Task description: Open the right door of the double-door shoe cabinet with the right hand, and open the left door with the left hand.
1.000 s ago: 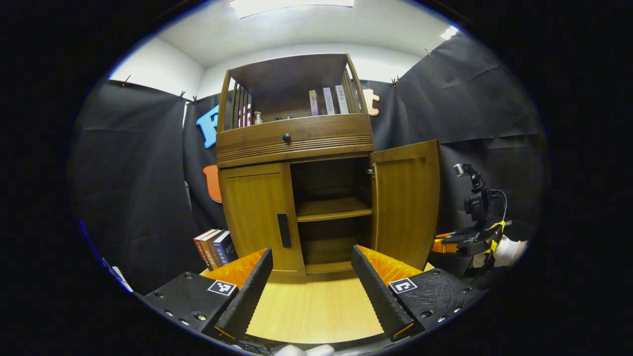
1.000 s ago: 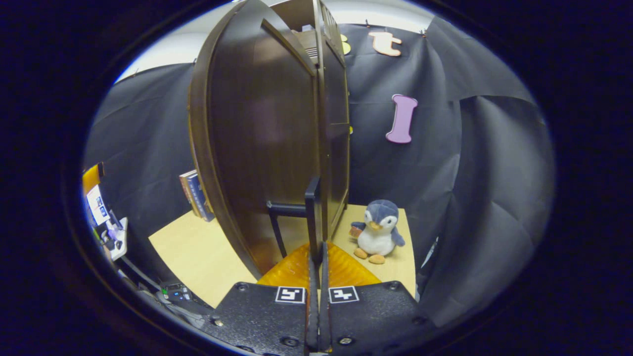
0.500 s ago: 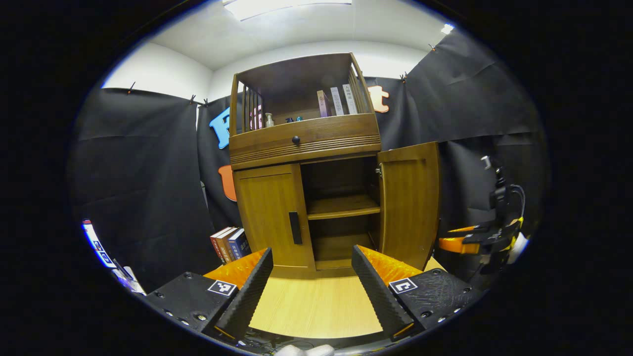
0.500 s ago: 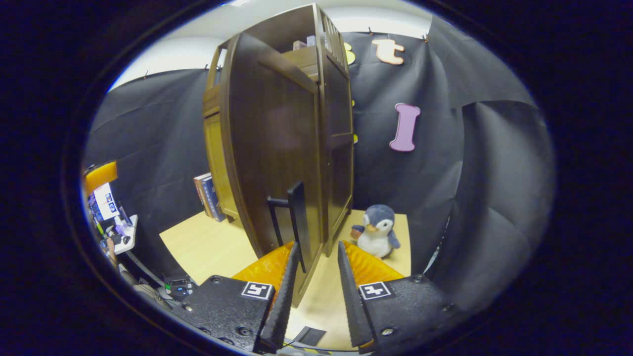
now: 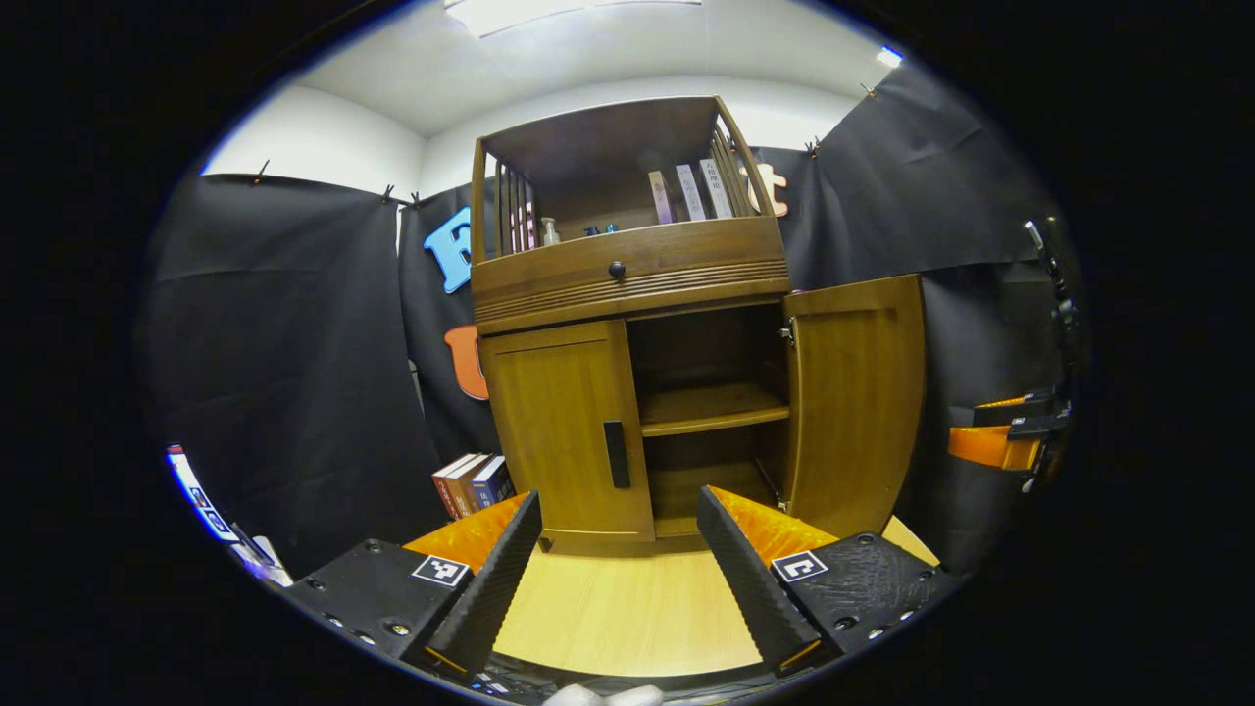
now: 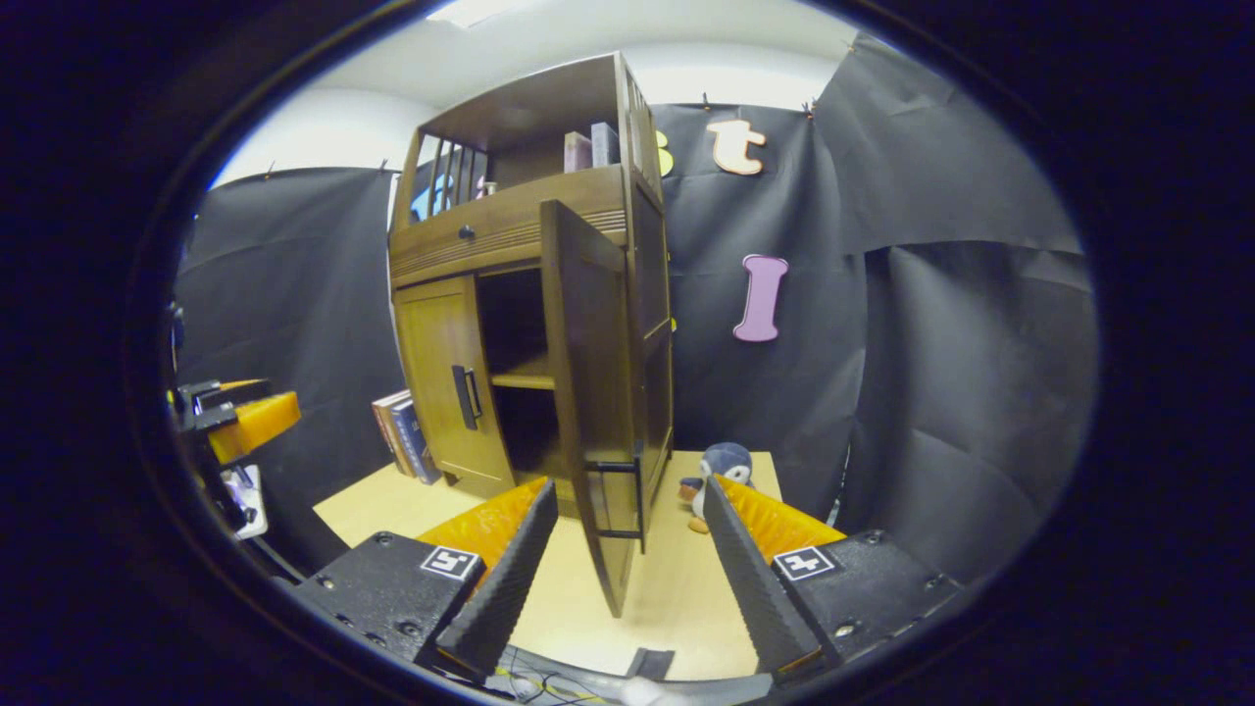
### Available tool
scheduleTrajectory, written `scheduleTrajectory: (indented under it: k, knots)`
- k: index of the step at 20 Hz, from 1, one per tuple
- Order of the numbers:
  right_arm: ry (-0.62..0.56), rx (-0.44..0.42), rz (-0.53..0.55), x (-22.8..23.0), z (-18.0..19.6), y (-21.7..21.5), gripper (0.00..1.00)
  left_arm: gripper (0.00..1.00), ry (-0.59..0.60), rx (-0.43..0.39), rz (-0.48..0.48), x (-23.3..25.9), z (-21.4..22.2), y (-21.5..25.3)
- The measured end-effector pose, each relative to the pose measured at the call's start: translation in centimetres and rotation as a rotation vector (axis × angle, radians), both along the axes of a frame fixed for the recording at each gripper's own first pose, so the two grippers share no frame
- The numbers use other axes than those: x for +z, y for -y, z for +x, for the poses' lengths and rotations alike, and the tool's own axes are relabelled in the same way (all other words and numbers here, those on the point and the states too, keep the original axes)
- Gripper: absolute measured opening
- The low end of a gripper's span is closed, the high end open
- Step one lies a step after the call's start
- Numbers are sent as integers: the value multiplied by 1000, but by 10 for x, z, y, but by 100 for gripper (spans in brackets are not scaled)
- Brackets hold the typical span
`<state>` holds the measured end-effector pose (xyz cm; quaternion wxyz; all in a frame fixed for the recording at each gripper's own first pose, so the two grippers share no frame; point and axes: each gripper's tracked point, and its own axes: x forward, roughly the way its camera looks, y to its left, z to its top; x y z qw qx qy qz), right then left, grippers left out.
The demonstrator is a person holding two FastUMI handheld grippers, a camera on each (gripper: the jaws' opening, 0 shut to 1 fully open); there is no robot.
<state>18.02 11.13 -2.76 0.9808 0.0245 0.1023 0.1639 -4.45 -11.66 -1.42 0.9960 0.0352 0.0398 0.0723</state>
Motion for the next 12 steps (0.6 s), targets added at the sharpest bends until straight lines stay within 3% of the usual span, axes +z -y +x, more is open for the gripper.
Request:
scheduleTrajectory:
  k: [4,12]
  knots:
    - [43,-56,-12,11,-7,-51,100,96,14,-42,-4,-5,24,-34]
    - [110,-215,35,31,-16,-142,100,96,19,-156,-15,-42,97,-92]
